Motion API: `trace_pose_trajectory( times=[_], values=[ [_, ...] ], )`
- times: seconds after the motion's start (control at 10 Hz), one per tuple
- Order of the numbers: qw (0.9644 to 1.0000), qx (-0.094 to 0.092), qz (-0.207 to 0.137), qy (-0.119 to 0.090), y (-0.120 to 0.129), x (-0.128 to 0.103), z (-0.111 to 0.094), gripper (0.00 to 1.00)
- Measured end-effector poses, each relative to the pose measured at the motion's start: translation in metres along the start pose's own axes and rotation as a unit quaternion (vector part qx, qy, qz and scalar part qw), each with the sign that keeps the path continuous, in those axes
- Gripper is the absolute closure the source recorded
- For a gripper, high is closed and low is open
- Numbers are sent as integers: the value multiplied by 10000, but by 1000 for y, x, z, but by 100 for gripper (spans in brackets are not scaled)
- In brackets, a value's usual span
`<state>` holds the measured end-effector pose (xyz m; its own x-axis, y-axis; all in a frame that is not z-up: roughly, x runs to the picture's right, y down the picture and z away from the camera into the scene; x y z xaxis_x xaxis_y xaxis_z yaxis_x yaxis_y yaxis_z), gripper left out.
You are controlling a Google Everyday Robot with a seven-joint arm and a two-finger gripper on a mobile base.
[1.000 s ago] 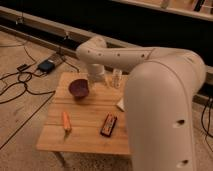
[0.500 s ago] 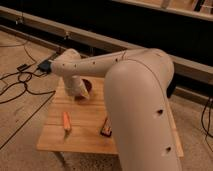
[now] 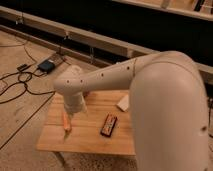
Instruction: Move the arm in a circular motion
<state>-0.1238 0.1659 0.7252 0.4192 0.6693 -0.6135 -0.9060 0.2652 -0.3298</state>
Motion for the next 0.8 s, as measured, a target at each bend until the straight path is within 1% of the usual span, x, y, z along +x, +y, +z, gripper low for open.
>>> trace_pose_trajectory(
  times=[0.2, 0.3, 0.4, 0.6, 0.8],
  values=[
    [9995, -57, 315, -4, -31, 37, 1, 35],
    [9987, -83, 506, -50, -49, 51, -1, 35],
    [9974, -107, 703, -116, -66, 60, -5, 35],
    [9951, -122, 945, -251, -92, 64, -13, 35],
    [9952, -124, 937, -250, -91, 64, -13, 35]
  ],
)
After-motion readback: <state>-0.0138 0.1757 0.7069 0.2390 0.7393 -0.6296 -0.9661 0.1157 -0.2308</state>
